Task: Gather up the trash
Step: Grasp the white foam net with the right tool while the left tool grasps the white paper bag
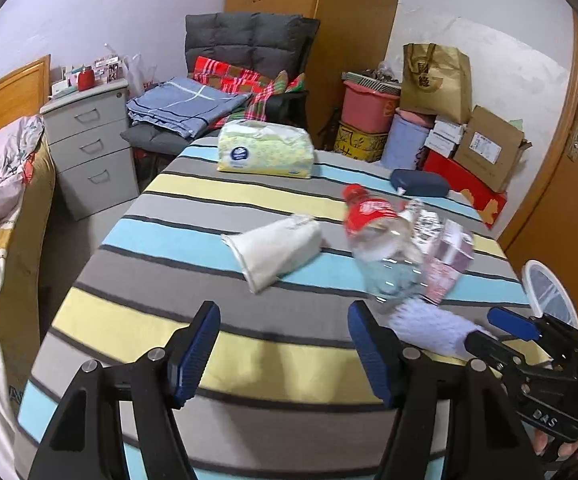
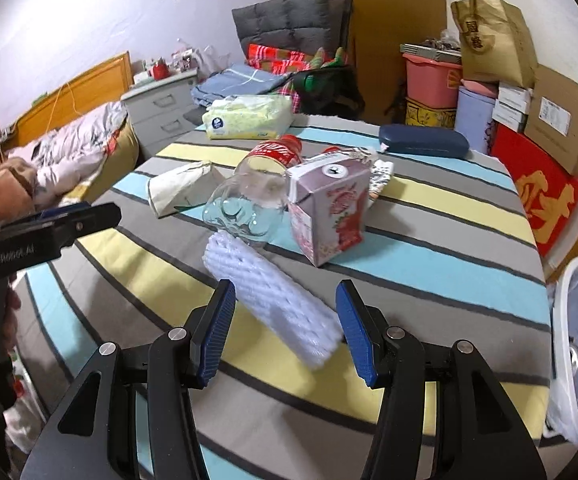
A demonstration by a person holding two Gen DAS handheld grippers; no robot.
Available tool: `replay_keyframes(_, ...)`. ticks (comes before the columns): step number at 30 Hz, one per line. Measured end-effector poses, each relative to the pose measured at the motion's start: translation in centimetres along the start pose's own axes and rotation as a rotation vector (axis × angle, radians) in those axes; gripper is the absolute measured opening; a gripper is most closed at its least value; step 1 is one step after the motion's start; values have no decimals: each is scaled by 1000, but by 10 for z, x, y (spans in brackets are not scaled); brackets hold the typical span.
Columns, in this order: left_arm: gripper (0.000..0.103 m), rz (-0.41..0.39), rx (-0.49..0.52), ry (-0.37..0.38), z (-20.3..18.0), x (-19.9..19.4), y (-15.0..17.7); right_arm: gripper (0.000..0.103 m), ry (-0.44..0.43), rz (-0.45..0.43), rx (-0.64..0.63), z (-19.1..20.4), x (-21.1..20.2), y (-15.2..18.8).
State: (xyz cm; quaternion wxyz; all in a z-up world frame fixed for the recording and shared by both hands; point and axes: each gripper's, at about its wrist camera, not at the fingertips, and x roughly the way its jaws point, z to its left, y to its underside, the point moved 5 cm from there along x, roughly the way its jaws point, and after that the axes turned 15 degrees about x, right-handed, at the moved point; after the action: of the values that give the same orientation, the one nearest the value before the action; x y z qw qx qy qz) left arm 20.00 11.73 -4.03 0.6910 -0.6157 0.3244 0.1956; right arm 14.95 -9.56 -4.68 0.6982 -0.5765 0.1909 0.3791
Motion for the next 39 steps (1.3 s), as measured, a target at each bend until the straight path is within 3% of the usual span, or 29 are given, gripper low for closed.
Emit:
replay_keyframes(12, 71, 55, 170, 30, 19, 55, -33, 54, 23, 81, -31, 3, 19, 5)
replay_keyframes(16, 71, 78, 204, 72, 16, 75, -40, 54, 23, 108, -22, 2, 23, 7)
replay_keyframes(18, 71, 84, 226, 42, 15, 80, -41, 54, 27, 109, -33, 4, 23, 10)
replay_keyframes(26, 71, 107, 291, 82, 1, 96, -46, 54, 14, 115, 13, -4, 20, 13)
replay_keyframes(33, 71, 141, 286, 92, -7, 101, -39, 40, 9, 98, 58, -12, 14, 14)
replay_keyframes(39, 52, 149, 268, 80, -12, 92, -31, 29, 23, 73, 96, -22, 6, 14)
